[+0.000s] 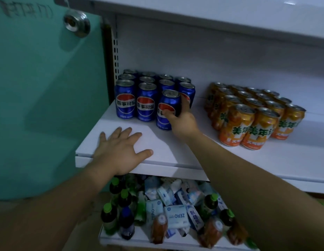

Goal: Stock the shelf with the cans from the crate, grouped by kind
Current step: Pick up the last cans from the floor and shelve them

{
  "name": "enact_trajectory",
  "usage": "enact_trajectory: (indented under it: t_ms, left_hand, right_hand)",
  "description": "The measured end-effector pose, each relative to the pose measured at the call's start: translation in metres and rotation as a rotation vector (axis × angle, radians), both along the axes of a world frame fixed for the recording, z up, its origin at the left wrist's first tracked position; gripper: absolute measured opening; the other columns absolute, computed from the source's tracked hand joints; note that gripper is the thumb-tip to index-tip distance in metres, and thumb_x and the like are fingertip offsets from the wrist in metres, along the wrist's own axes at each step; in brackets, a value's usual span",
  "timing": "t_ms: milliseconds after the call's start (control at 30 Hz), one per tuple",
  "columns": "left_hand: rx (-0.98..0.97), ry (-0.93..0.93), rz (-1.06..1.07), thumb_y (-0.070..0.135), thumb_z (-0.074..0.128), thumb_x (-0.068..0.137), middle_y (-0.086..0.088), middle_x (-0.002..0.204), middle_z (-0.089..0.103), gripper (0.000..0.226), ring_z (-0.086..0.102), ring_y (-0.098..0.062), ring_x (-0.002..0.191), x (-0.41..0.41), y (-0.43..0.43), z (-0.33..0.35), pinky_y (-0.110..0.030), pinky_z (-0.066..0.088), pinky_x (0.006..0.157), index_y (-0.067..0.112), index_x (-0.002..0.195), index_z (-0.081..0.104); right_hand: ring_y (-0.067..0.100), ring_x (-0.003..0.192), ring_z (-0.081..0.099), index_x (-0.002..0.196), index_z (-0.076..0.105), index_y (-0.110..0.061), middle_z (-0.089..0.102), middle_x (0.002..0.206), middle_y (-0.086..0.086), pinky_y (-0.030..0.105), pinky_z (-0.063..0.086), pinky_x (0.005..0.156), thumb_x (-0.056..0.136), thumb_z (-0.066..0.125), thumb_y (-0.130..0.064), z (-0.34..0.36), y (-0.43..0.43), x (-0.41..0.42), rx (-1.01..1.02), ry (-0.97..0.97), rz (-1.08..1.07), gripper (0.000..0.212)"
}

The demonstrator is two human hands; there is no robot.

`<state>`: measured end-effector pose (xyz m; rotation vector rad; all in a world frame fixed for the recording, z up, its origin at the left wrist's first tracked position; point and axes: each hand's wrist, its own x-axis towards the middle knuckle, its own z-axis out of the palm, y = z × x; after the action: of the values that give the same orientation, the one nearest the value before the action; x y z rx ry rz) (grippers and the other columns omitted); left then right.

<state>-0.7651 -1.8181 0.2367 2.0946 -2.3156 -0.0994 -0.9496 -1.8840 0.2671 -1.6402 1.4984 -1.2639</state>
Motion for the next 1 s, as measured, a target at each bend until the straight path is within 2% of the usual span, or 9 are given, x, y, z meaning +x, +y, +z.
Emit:
enact_trajectory:
  t_ms: [167,400,500,600,667,700,767,867,1000]
  left_hand:
    - [-0.009,0.020,-0.004,0.080,0.017,0.080,0.008,0.161,0.000,0.081,-0.004,-0.017,0.147,0.000,0.001,-0.004,-0.055,0.000,0.116,0.039,0.150,0.006]
    - [0.001,0.021,-0.007,0.080,0.018,0.080,0.007,0.161,0.001,0.082,-0.003,-0.019,0.147,0.001,-0.007,-0.005,-0.056,0.001,0.116,0.039,0.150,0.007]
    - [0.047,0.025,-0.011,0.081,0.019,0.080,0.007,0.161,0.000,0.082,-0.004,-0.019,0.147,0.003,-0.010,-0.004,-0.056,-0.002,0.116,0.039,0.150,0.008]
    - [0.147,0.105,0.025,0.080,0.028,0.080,0.006,0.161,-0.002,0.084,-0.007,-0.018,0.147,0.008,-0.008,0.000,-0.056,-0.005,0.115,0.038,0.150,0.010]
    - [0.196,0.155,0.049,0.078,0.036,0.080,0.004,0.161,0.001,0.085,-0.003,-0.020,0.148,0.006,-0.004,0.011,-0.056,-0.003,0.115,0.036,0.150,0.014]
    - [0.211,0.187,0.042,0.076,0.040,0.079,0.003,0.161,0.005,0.085,0.002,-0.021,0.147,0.001,-0.002,0.017,-0.055,0.000,0.116,0.035,0.150,0.017]
    - [0.232,0.271,-0.033,0.073,0.048,0.076,0.003,0.159,0.016,0.087,0.018,-0.023,0.145,-0.023,0.003,0.032,-0.053,0.012,0.116,0.031,0.149,0.024]
    - [0.242,0.371,-0.243,0.068,0.056,0.073,0.003,0.157,0.021,0.089,0.033,-0.021,0.138,-0.082,0.020,0.049,-0.043,0.030,0.112,0.028,0.147,0.029]
    - [0.226,0.404,-0.514,0.056,0.060,0.083,0.001,0.157,0.022,0.077,0.030,-0.020,0.140,-0.166,0.060,0.055,-0.034,0.029,0.113,0.024,0.147,0.032]
  right_hand:
    - [0.026,0.132,0.044,0.153,0.018,-0.025,0.042,0.149,0.003,0.042,0.041,0.106,0.094,0.060,-0.032,-0.005,-0.026,0.005,0.025,0.059,-0.018,0.073]
    - [0.030,0.133,0.042,0.154,0.011,-0.027,0.038,0.151,0.005,0.042,0.041,0.104,0.095,0.057,-0.036,0.003,-0.038,0.007,0.122,0.145,-0.032,0.075]
    - [0.031,0.126,0.049,0.148,0.025,-0.023,0.047,0.143,0.008,0.036,0.043,0.094,0.093,0.057,-0.044,0.009,-0.022,0.003,0.183,0.298,-0.014,0.067]
    - [0.026,0.116,0.055,0.139,0.040,-0.023,0.057,0.132,0.003,0.031,0.043,0.085,0.092,0.057,-0.046,0.022,0.007,-0.015,0.159,0.480,0.025,0.055]
    - [0.024,0.115,0.054,0.140,0.040,-0.021,0.055,0.125,-0.001,0.031,0.042,0.084,0.092,0.057,-0.048,0.037,0.034,-0.033,0.168,0.585,-0.005,0.058]
    - [0.025,0.116,0.053,0.143,0.038,-0.019,0.054,0.130,0.003,0.032,0.042,0.084,0.091,0.055,-0.051,0.046,0.047,-0.043,0.164,0.652,-0.049,0.063]
    - [0.027,0.116,0.054,0.144,0.037,-0.018,0.053,0.135,0.009,0.032,0.042,0.084,0.091,0.053,-0.054,0.064,0.069,-0.065,0.138,0.785,-0.131,0.065]
    - [0.031,0.113,0.056,0.143,0.040,-0.021,0.057,0.132,0.013,0.034,0.045,0.084,0.092,0.052,-0.052,0.083,0.104,-0.105,0.145,0.853,-0.238,0.060]
    - [0.032,0.122,0.052,0.146,0.035,-0.024,0.051,0.141,0.010,0.039,0.044,0.094,0.091,0.051,-0.057,0.085,0.155,-0.170,0.246,0.835,-0.387,0.067]
